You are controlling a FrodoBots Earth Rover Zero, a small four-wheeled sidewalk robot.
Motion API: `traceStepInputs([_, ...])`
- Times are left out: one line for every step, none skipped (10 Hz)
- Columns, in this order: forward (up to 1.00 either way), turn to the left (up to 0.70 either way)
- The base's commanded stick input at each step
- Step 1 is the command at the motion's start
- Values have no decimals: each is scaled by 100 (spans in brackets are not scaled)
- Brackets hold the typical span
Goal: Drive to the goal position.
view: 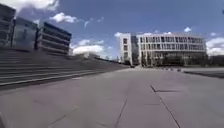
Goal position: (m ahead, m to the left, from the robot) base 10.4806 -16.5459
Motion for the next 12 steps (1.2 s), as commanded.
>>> traceStepInputs([70,5])
traceStepInputs([70,4])
traceStepInputs([70,3])
traceStepInputs([70,-19])
traceStepInputs([70,-34])
traceStepInputs([70,-35])
traceStepInputs([70,-19])
traceStepInputs([70,0])
traceStepInputs([70,0])
traceStepInputs([70,5])
traceStepInputs([70,1])
traceStepInputs([70,-13])
